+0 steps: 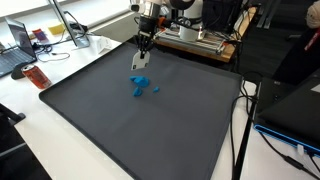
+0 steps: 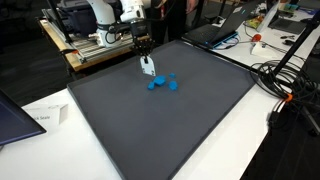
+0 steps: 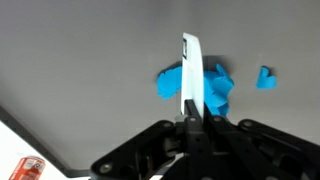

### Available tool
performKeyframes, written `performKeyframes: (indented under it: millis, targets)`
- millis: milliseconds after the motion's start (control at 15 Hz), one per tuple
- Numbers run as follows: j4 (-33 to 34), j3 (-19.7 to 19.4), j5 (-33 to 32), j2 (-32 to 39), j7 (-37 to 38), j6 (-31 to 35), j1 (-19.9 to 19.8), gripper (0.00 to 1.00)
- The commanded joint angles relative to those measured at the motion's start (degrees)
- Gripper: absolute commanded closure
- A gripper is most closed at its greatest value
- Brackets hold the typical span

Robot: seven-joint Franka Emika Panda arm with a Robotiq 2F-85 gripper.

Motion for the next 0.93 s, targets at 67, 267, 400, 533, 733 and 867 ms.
performKeyframes:
  millis: [67,267,400,533,733,867]
  targets:
    - [0.12,-6.26,0.51,0.45,-3.49,-0.82,4.54,0.99]
    - [0.33,-9.89,-0.35,1.0,-4.09,-2.31,7.51,0.99]
    - [0.42,-12.16,-0.82,1.16,-4.1,-2.64,9.97,0.99]
    - [0.72,-14.5,-0.9,1.69,-4.16,-2.71,12.67,0.99]
    - [1.32,-18.74,-0.84,2.8,-4.28,-3.01,17.19,0.99]
    - [1.81,-22.31,-0.93,3.81,-4.17,-3.51,20.6,0.99]
